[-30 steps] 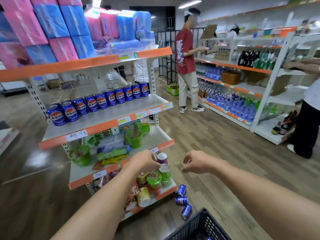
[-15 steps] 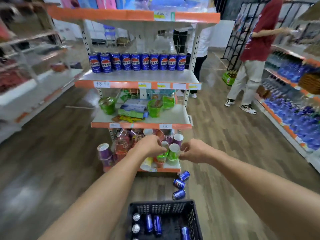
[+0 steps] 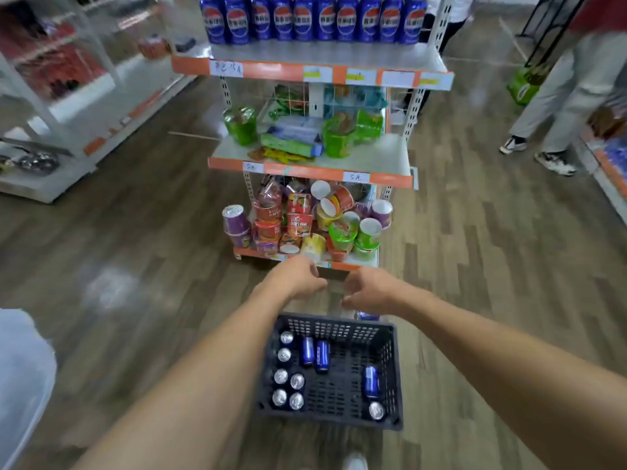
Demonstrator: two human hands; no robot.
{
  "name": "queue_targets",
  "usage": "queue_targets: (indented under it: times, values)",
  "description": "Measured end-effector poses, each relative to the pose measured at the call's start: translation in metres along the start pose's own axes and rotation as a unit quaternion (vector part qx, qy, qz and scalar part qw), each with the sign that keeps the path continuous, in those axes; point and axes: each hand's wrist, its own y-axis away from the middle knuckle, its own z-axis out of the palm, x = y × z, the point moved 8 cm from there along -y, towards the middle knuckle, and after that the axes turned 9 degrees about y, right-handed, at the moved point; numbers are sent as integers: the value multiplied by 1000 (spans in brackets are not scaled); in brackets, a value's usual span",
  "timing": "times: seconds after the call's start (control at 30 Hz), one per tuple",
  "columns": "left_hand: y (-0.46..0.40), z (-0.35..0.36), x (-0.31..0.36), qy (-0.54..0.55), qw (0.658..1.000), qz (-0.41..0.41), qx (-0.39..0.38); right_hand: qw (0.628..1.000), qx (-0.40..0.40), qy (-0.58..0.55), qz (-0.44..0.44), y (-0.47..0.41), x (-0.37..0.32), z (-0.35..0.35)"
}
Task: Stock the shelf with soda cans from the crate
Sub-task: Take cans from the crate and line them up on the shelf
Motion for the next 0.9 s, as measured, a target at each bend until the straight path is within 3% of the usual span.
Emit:
queue_targets:
  times: [0.37, 0.5, 0.9]
  values:
    - [-66, 134, -136, 37, 996, -78, -19, 996, -87, 9, -18, -98, 30, 181]
    - [-102, 195, -191, 53, 993, -104, -26, 996, -85, 14, -31, -142, 49, 247]
    - [-209, 389, -343, -5, 988, -141, -70, 992, -122, 11, -11, -264, 141, 453]
